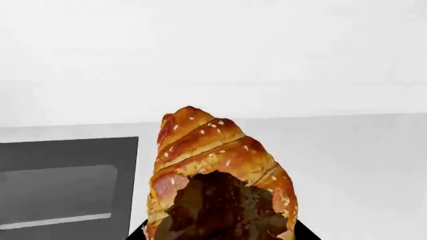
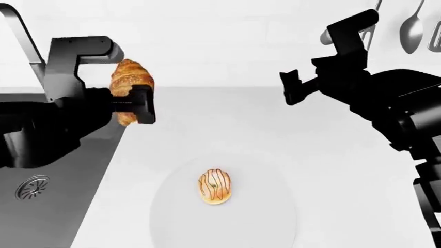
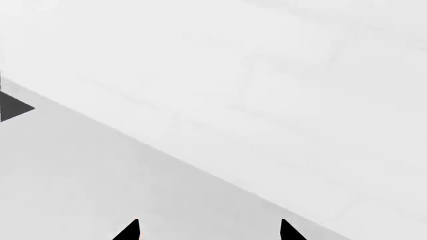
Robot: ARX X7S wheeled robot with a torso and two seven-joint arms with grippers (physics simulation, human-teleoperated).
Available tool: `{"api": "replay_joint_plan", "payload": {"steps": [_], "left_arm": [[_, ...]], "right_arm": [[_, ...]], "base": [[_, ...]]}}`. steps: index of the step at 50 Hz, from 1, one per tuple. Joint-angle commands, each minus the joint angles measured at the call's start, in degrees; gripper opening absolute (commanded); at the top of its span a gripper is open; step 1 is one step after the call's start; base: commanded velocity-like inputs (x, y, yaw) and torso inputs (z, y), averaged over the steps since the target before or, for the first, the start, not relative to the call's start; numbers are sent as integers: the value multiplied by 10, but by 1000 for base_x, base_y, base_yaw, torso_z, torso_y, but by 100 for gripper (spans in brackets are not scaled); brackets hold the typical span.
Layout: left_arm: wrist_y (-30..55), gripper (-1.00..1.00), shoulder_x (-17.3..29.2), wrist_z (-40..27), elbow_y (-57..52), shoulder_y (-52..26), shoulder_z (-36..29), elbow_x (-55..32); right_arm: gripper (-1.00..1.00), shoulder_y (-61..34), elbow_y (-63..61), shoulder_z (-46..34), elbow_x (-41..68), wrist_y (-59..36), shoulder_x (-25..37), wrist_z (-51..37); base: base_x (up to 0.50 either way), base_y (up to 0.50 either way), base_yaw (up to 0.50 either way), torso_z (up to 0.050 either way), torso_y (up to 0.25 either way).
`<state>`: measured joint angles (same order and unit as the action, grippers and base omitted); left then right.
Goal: Place the pastries on the plates.
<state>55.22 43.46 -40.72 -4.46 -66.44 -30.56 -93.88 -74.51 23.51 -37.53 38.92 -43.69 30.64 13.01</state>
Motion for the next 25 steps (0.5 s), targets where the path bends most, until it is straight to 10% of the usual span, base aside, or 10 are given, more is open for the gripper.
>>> {"api": "replay_joint_plan", "payload": {"steps": [1, 25], "left_arm": [[-77, -100, 48, 98, -111, 29, 37, 125], [-86, -100, 64, 102, -118, 55, 43, 121]], "right_arm": [[100, 17, 14, 38, 3, 38, -3, -42], [100, 16, 7, 18, -15, 49, -4, -35]], "base": [[-270, 0, 0, 0, 0], [-280, 380, 0, 0, 0]]}}
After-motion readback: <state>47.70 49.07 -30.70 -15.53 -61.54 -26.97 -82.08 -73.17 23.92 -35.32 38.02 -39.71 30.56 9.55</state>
